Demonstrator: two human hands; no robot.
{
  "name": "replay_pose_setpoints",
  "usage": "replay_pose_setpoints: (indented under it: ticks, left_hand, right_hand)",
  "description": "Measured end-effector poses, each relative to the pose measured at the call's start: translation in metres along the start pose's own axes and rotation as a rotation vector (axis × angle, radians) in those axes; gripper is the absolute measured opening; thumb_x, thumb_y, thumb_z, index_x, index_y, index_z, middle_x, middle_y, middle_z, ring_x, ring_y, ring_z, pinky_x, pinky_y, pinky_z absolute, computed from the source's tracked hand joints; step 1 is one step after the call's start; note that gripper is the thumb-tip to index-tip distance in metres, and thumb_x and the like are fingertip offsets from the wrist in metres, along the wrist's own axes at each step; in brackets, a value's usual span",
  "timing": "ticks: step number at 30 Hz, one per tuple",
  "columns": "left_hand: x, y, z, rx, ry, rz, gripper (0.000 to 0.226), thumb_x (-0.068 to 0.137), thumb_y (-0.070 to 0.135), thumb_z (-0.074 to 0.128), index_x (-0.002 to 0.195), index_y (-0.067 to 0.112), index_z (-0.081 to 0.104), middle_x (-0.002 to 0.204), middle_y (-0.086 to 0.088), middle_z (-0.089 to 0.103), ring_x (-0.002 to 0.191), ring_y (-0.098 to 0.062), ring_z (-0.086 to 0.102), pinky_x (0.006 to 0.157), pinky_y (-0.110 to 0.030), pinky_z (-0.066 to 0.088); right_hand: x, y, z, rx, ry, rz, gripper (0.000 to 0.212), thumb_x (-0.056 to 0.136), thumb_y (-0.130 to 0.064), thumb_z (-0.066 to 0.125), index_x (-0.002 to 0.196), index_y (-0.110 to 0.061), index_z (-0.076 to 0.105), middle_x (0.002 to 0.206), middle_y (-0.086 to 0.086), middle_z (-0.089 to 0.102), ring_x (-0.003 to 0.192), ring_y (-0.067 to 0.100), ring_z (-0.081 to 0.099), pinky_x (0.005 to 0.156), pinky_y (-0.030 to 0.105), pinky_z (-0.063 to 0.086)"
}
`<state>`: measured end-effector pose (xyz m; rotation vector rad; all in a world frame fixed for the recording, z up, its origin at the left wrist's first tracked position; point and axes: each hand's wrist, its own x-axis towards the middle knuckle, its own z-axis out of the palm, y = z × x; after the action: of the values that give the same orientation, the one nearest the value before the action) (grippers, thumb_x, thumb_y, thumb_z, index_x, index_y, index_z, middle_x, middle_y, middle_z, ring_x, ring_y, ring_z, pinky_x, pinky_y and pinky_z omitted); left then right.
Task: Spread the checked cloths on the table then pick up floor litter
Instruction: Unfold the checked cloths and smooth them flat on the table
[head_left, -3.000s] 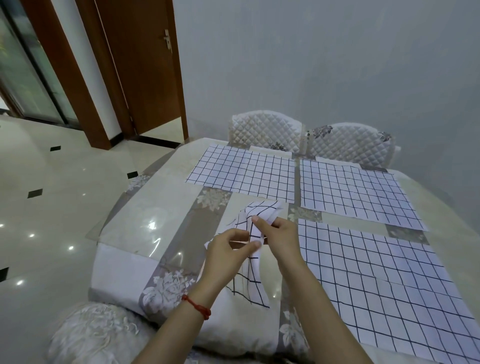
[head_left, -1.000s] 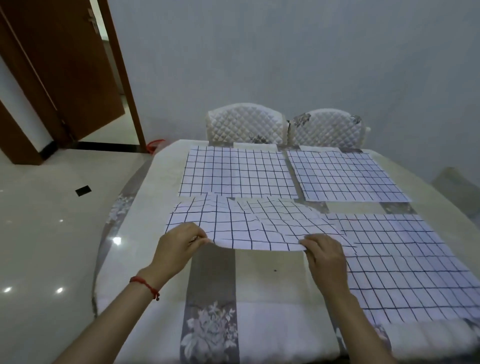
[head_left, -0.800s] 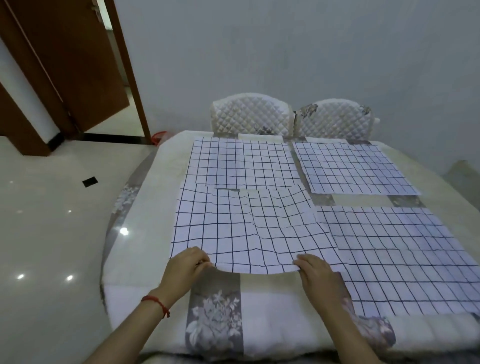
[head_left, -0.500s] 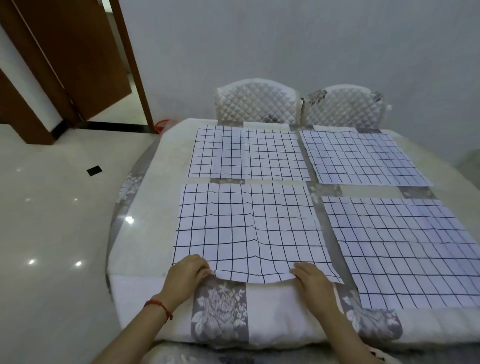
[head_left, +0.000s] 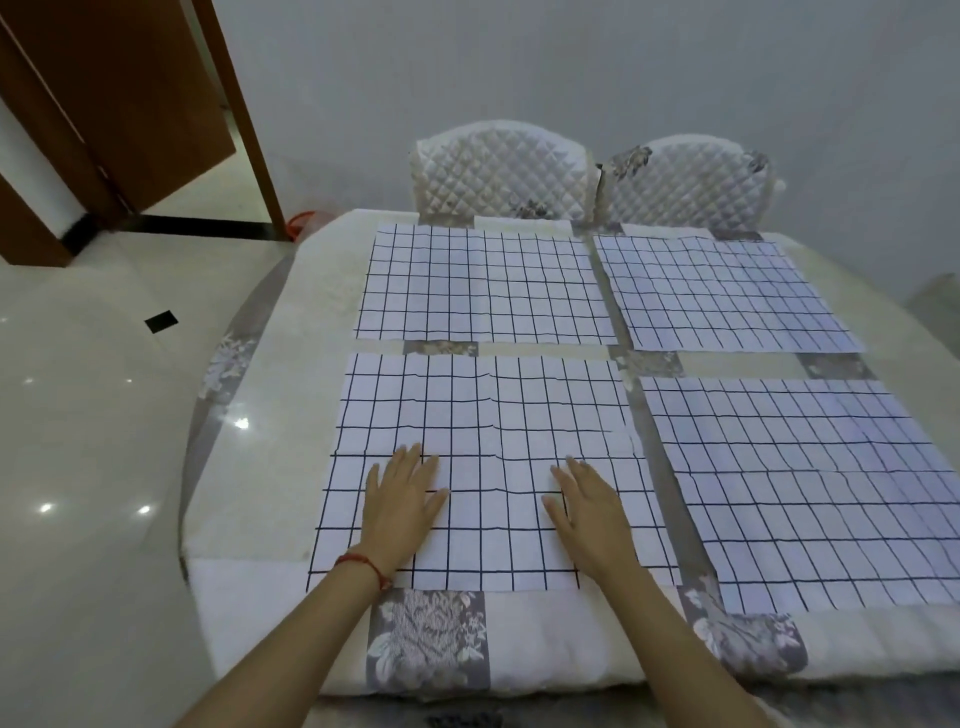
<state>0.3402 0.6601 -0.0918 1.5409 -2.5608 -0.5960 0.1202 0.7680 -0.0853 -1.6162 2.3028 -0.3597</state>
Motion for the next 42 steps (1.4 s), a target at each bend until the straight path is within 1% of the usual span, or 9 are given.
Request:
replay_pose_setpoints:
  ticks: [3,8,13,20,24,27,29,38,42]
  left_hand:
    - [0.009,-0.009,0.014,0.09,-0.041,-0.071,0.104,0.063,0.079,-0.022,0.149,0.025,0.004,0.159,-0.001,-0.006,0.147,-0.021,-0.009,0.115,-0.047,-0.01]
    - [-0.002,-0.023,0.034,0.1,0.009,-0.085,0.096,0.064,0.077,-0.026,0.144,0.027,-0.007,0.157,-0.001,-0.006,0.141,-0.015,-0.015,0.107,-0.037,-0.028]
    - [-0.017,-0.026,0.037,0.156,0.017,-0.089,0.075,0.088,0.066,0.001,0.146,0.023,0.022,0.155,-0.006,0.02,0.143,-0.025,0.018,0.112,-0.038,-0.014]
    - [-0.025,-0.027,0.041,0.14,-0.007,-0.101,0.079,0.083,0.07,-0.006,0.147,0.027,0.014,0.157,-0.001,0.011,0.144,-0.023,0.006,0.112,-0.041,-0.013]
    - [-0.023,-0.029,0.035,0.067,0.001,-0.135,0.095,0.073,0.076,-0.013,0.148,0.024,0.014,0.158,0.0,0.0,0.146,-0.021,-0.002,0.115,-0.042,-0.011]
    - [-0.021,-0.038,0.016,0.011,0.145,-0.304,0.068,0.087,0.055,0.032,0.137,0.01,0.041,0.151,-0.016,0.029,0.141,-0.035,0.025,0.113,-0.054,0.018]
    - [-0.02,-0.046,0.003,-0.023,0.191,-0.419,0.052,0.086,0.032,0.056,0.129,0.004,0.047,0.145,-0.023,0.036,0.135,-0.04,0.032,0.108,-0.057,0.03]
    - [-0.005,-0.039,-0.027,-0.245,0.082,-0.755,0.05,0.083,0.021,0.066,0.12,-0.002,0.042,0.126,-0.027,0.036,0.108,-0.042,0.045,0.074,-0.044,0.043]
    - [-0.007,-0.045,-0.026,-0.427,0.129,-0.789,0.052,0.083,0.016,0.066,0.123,-0.007,0.042,0.123,-0.03,0.049,0.106,-0.045,0.053,0.081,-0.044,0.045]
  right_hand:
    - [0.014,0.006,0.014,-0.091,-0.052,0.035,0.1,0.065,-0.077,-0.022,0.148,-0.027,0.002,0.158,-0.002,-0.006,0.145,0.014,-0.011,0.117,0.037,-0.007]
    - [0.006,0.024,0.033,-0.124,-0.072,0.089,0.086,0.064,-0.074,-0.027,0.139,-0.033,-0.017,0.152,-0.009,-0.022,0.141,0.01,-0.021,0.114,0.034,-0.018]
    - [-0.005,0.028,0.035,-0.147,-0.053,0.077,0.082,0.069,-0.073,-0.024,0.141,-0.034,-0.013,0.152,-0.008,-0.019,0.141,0.012,-0.02,0.105,0.026,-0.029]
    - [-0.019,0.029,0.033,-0.131,-0.057,0.06,0.08,0.073,-0.073,-0.019,0.143,-0.035,-0.011,0.152,-0.01,-0.019,0.143,0.013,-0.019,0.105,0.023,-0.032]
    - [-0.017,0.025,0.024,-0.067,-0.064,0.094,0.081,0.078,-0.069,-0.002,0.147,-0.028,0.008,0.155,-0.009,-0.005,0.146,0.014,-0.006,0.116,0.033,-0.013]
    - [-0.01,0.032,0.01,0.034,0.136,0.237,0.057,0.087,-0.044,0.035,0.13,-0.011,0.05,0.144,0.011,0.042,0.135,0.028,0.036,0.112,0.044,0.026]
    - [-0.005,0.038,-0.003,0.098,0.204,0.398,0.037,0.088,-0.021,0.051,0.122,-0.007,0.055,0.135,0.017,0.049,0.122,0.034,0.047,0.102,0.045,0.04]
    - [0.003,0.045,-0.023,0.111,0.072,0.695,0.052,0.089,-0.025,0.056,0.132,-0.002,0.039,0.131,0.024,0.035,0.117,0.038,0.038,0.094,0.044,0.041]
    - [0.003,0.047,-0.032,0.309,0.084,0.772,0.053,0.086,-0.021,0.063,0.124,0.008,0.04,0.118,0.029,0.052,0.098,0.037,0.055,0.077,0.038,0.047]
